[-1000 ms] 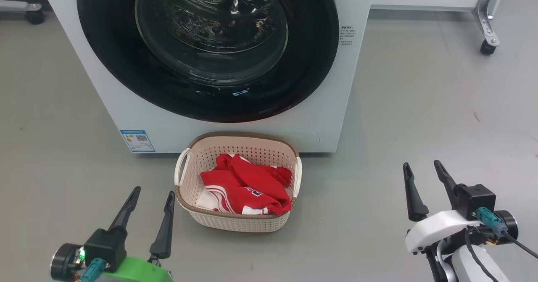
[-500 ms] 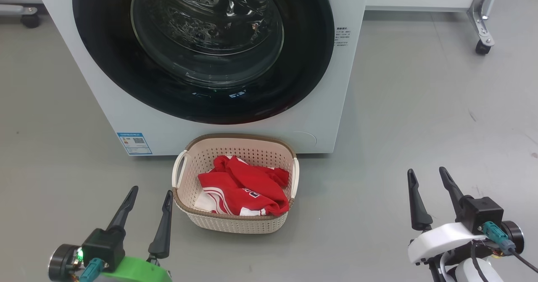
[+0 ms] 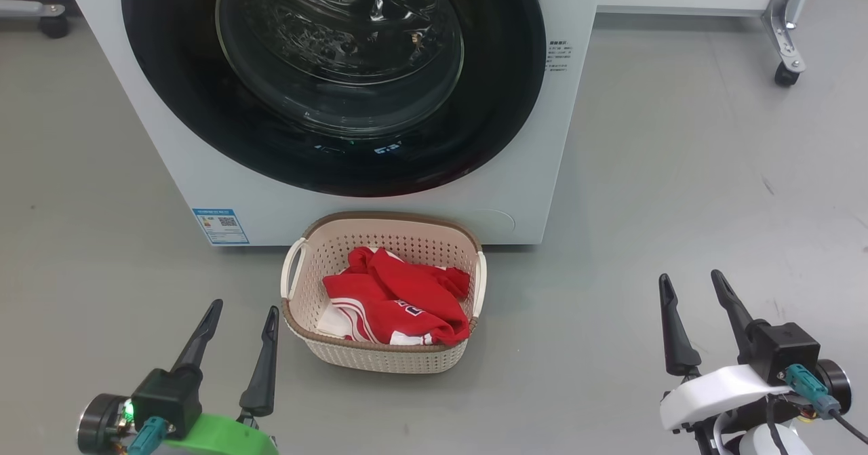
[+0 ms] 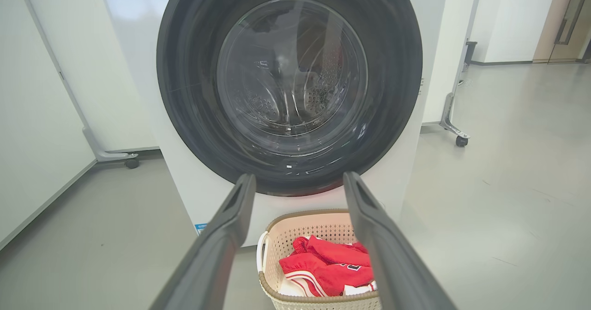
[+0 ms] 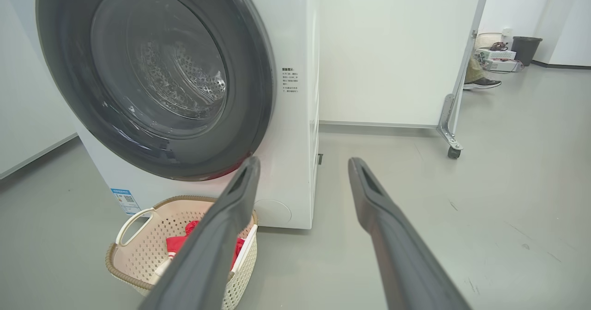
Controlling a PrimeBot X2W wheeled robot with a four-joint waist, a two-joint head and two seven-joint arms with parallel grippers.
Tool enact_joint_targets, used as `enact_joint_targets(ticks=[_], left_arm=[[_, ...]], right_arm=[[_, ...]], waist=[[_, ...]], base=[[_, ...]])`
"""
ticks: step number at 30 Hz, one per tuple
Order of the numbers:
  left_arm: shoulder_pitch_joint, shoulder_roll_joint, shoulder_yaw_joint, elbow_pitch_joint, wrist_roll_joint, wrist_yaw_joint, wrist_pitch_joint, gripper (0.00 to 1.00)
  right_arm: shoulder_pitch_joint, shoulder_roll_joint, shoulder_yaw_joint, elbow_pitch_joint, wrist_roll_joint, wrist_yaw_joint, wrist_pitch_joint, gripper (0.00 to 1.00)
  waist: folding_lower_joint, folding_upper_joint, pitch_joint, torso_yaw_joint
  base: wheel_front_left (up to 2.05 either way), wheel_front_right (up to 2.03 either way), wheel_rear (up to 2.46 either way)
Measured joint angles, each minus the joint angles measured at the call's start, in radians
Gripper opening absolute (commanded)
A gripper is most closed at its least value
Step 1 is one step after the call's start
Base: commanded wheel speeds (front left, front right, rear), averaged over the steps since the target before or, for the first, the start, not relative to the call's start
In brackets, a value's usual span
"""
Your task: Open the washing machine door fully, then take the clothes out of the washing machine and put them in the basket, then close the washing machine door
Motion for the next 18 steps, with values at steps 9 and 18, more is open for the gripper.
enact_joint_targets(ticks=[9, 18], left_arm=[[0.0, 0.0, -0.001, -0.005, 0.0, 0.0, 0.001, 1.0], [0.0, 0.0, -0.002, -0.01, 0.0, 0.001, 0.009, 1.0]], right_arm=[[0.022, -0.002, 0.0, -0.038, 0.0, -0.008, 0.019, 1.0], [0.034, -0.004, -0.001, -0.07, -0.001, -0.012, 0.039, 1.0]], waist=[[0.0, 0.0, 0.001, 0.004], [0.0, 0.0, 0.001, 0.005]], base=[[0.0, 0.0, 0.0], [0.0, 0.0, 0.0]])
